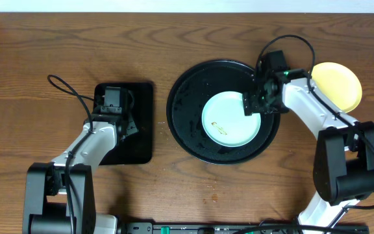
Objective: Clean dirty plates on tray and stack at the side
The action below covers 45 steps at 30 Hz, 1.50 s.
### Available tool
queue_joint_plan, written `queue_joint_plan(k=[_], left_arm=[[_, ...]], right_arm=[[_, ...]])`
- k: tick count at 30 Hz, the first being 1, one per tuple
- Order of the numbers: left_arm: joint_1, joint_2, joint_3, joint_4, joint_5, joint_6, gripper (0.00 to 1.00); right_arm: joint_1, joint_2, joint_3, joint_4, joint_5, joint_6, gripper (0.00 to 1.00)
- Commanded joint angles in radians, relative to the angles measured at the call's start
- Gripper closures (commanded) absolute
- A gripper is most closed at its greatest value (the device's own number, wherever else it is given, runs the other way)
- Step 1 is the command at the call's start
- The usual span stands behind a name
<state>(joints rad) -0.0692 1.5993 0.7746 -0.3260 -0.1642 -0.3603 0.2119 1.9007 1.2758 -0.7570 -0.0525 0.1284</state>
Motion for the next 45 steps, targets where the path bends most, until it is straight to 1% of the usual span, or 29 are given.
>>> queue_joint_plan(k=[1, 4, 6, 8, 10, 11, 12, 13, 14, 16, 17, 18, 19, 21, 23, 26, 28, 29, 32, 36, 39, 42, 45], left_arm=[[-0.002, -0.027, 0.016, -0.003, -0.031, 0.02, 0.36], [-0.002, -0.05, 0.016, -0.003, -0.032, 0.037, 0.32], [-0.002, -0.061, 0.016, -0.002, -0.032, 0.039, 0.29], [-0.002, -0.065, 0.016, -0.002, -0.032, 0.039, 0.27], [-0.002, -0.064, 0.015, -0.002, -0.032, 0.039, 0.26], [-0.001, -0.065, 0.015, -0.001, -0.036, 0.039, 0.26], [-0.001, -0.064, 0.015, 0.002, -0.04, 0.039, 0.26], [-0.001, -0.064, 0.015, 0.003, -0.04, 0.039, 0.26], [-0.001, -0.064, 0.015, 0.005, -0.04, 0.039, 0.26], [-0.001, -0.064, 0.015, 0.003, -0.039, 0.039, 0.26], [-0.001, -0.064, 0.015, -0.001, -0.039, 0.039, 0.26], [-0.001, -0.064, 0.015, -0.007, -0.039, 0.039, 0.26], [-0.001, -0.064, 0.015, -0.011, -0.039, 0.039, 0.26], [-0.001, -0.064, 0.015, -0.018, -0.039, 0.039, 0.26], [-0.001, -0.064, 0.015, -0.019, -0.039, 0.039, 0.26], [-0.001, -0.064, 0.015, -0.018, -0.039, 0.039, 0.26], [-0.001, -0.064, 0.015, -0.019, -0.039, 0.039, 0.26], [-0.001, -0.064, 0.015, -0.019, -0.039, 0.039, 0.26], [-0.001, -0.064, 0.015, -0.019, -0.039, 0.039, 0.26], [-0.001, -0.064, 0.015, -0.019, -0.039, 0.039, 0.26], [-0.001, -0.064, 0.015, -0.022, -0.039, 0.039, 0.26], [-0.001, -0.064, 0.015, -0.022, -0.039, 0.039, 0.26], [-0.001, -0.065, 0.015, -0.022, -0.039, 0.039, 0.26]], right_arm=[[-0.001, 0.002, -0.063, 0.035, -0.005, -0.021, 0.15], [-0.001, 0.002, -0.101, 0.061, -0.005, -0.021, 0.16], [-0.001, 0.002, -0.114, 0.066, -0.005, -0.02, 0.18], [-0.001, 0.002, -0.122, 0.064, -0.016, -0.004, 0.29], [-0.001, 0.002, -0.129, 0.063, -0.051, 0.007, 0.43], [-0.001, 0.002, -0.132, 0.063, -0.077, 0.008, 0.61], [-0.001, 0.003, -0.134, 0.061, -0.097, 0.018, 0.81], [-0.001, 0.002, -0.134, 0.058, -0.112, 0.047, 0.93], [-0.001, 0.002, -0.134, 0.054, -0.126, 0.088, 0.96], [-0.001, 0.002, -0.134, 0.04, -0.171, 0.166, 0.95], [-0.001, 0.002, -0.134, 0.033, -0.2, 0.195, 0.91], [-0.001, 0.003, -0.134, 0.026, -0.232, 0.216, 0.89], [-0.001, 0.002, -0.134, 0.014, -0.269, 0.227, 0.89], [-0.001, 0.002, -0.134, 0.003, -0.357, 0.234, 0.85], [-0.002, 0.001, -0.131, 0.003, -0.397, 0.22, 0.76], [-0.016, -0.005, -0.109, -0.002, -0.357, 0.139, 0.65], [-0.029, -0.008, -0.088, 0.002, -0.34, 0.066, 0.61], [-0.035, -0.008, -0.078, 0.013, -0.331, 0.018, 0.61], [-0.042, -0.008, -0.069, 0.094, -0.297, -0.104, 0.56], [-0.033, -0.007, -0.075, 0.175, -0.287, -0.233, 0.61], [-0.019, 0.0, -0.08, 0.198, -0.288, -0.239, 0.68], [0.001, 0.004, -0.087, 0.201, -0.283, -0.239, 0.7], [0.016, 0.004, -0.093, 0.2, -0.229, -0.238, 0.72]])
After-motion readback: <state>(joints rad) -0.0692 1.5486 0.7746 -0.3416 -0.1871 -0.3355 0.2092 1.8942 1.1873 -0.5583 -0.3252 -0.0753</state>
